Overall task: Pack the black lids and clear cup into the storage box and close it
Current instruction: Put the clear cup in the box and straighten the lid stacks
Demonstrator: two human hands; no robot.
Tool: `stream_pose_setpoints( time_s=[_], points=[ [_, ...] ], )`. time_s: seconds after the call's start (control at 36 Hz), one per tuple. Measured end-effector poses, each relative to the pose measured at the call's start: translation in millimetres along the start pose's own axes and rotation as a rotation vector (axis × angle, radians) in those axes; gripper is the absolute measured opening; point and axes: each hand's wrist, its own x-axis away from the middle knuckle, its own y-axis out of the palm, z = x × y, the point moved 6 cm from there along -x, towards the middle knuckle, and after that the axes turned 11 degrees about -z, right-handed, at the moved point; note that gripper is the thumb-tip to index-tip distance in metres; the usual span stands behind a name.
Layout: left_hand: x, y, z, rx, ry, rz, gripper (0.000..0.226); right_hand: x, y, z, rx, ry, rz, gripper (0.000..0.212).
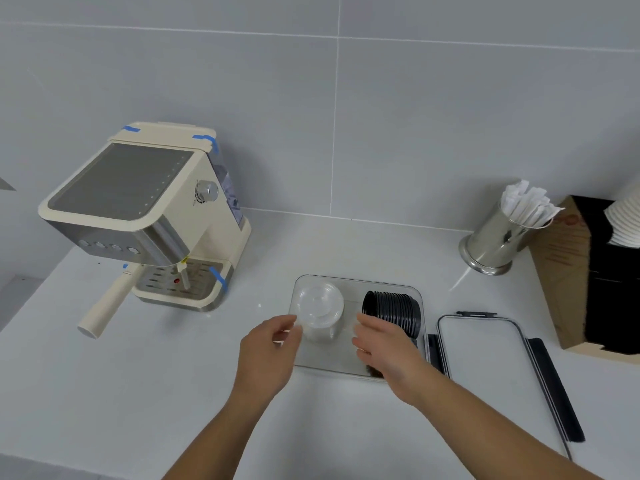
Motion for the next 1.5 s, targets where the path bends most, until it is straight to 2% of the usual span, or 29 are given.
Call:
stream_pose_setpoints(
  time_s=[0.11, 0.25, 0.28, 0.36, 0.39, 0.44, 0.5, 0.61, 0.83, 0.92, 1.03, 1.5],
  points=[
    [5.0, 22.6, 13.1, -0.002, 0.011, -0.128, 0.013, 25.7, -21.4, -5.0, 0.294, -0.078, 0.045, 0.017],
    [0.1, 60.5, 20.7, -0.056, -0.025, -0.307, 0.008, 44.7, -50.8, 3.0, 0.518, -0.111, 0.183, 0.043],
    [0.4, 67.1, 24.7, -0.074, -0.035, -0.343, 0.01, 47.4, -54.5, 3.6, 0.551, -0.122, 0.199, 0.044],
    [-2.3, 88.5, 30.8, -0.092, -0.086, -0.462, 0.037, 51.5, -60.2, 4.4, 0.682, -0.188, 0.226, 0.043],
    [-3.3, 93.8, 32.8, -0.091, -0.099, -0.485, 0.033, 51.3, -60.7, 5.2, 0.735, -0.211, 0.232, 0.043],
    [-8.8, 103.0, 35.8, -0.13, -0.11, -0.497, 0.01, 47.8, -61.7, 11.0, 0.821, -0.228, 0.232, 0.046],
    [-15.0, 111.8, 38.8, -0.112, -0.141, -0.499, 0.037, 43.7, -62.0, 15.8, 0.895, -0.243, 0.227, 0.049],
    [-20.5, 119.3, 45.2, -0.108, -0.165, -0.52, 0.044, 37.8, -61.0, 23.7, 1.006, -0.241, 0.194, 0.055],
    [-25.4, 138.7, 41.2, -0.071, -0.215, -0.652, 0.019, 36.2, -62.2, 31.1, 1.135, -0.327, 0.229, 0.053],
    [-25.5, 141.4, 41.4, -0.073, -0.227, -0.683, 0.02, 35.9, -62.3, 27.9, 1.171, -0.403, 0.286, 0.047],
    [-25.2, 140.3, 43.1, -0.05, -0.274, -0.696, 0.014, 34.0, -64.6, 20.5, 1.164, -0.422, 0.281, 0.043],
    [-31.3, 132.6, 36.8, -0.044, -0.226, -0.669, 0.012, 33.8, -72.7, 23.6, 1.274, -0.445, 0.239, 0.047]
  ],
)
